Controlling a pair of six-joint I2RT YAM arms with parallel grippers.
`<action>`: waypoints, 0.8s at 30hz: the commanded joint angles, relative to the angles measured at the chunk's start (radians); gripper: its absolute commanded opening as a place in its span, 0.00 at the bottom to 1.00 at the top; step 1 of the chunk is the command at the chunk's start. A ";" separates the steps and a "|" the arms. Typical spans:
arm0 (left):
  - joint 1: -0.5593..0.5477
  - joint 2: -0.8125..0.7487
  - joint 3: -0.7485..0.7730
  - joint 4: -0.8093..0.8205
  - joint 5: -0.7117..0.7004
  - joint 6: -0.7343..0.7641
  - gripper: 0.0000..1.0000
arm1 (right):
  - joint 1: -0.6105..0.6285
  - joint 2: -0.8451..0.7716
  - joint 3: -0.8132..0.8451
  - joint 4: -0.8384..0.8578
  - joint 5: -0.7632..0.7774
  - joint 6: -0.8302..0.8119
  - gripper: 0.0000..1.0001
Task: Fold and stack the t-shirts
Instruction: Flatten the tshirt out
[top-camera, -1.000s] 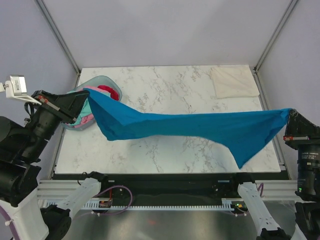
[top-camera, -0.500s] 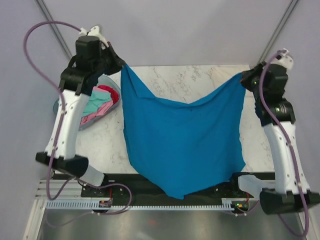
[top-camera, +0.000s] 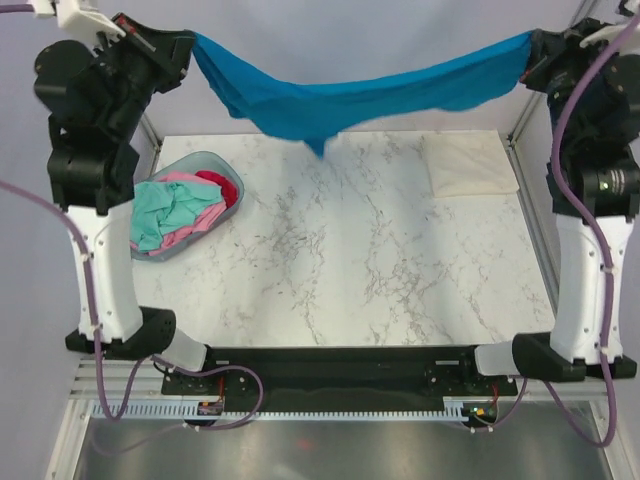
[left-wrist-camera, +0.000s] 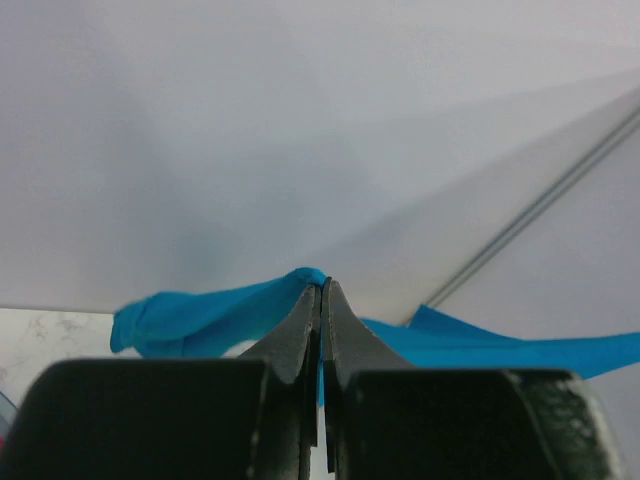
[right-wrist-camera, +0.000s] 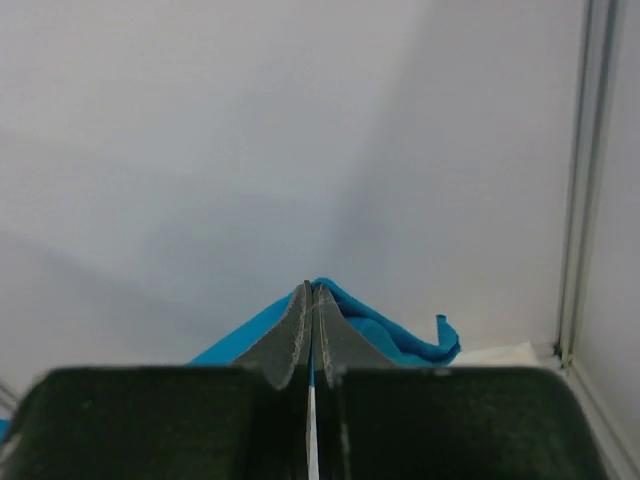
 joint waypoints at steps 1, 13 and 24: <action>-0.007 -0.118 -0.127 0.103 0.097 0.010 0.02 | -0.004 -0.110 -0.189 0.052 0.051 -0.138 0.00; -0.010 -0.687 -1.256 0.265 0.269 -0.080 0.02 | -0.002 -0.470 -0.835 0.000 0.169 -0.042 0.00; -0.012 -0.929 -1.884 0.187 0.344 -0.137 0.02 | -0.004 -0.751 -1.333 -0.309 0.169 0.346 0.00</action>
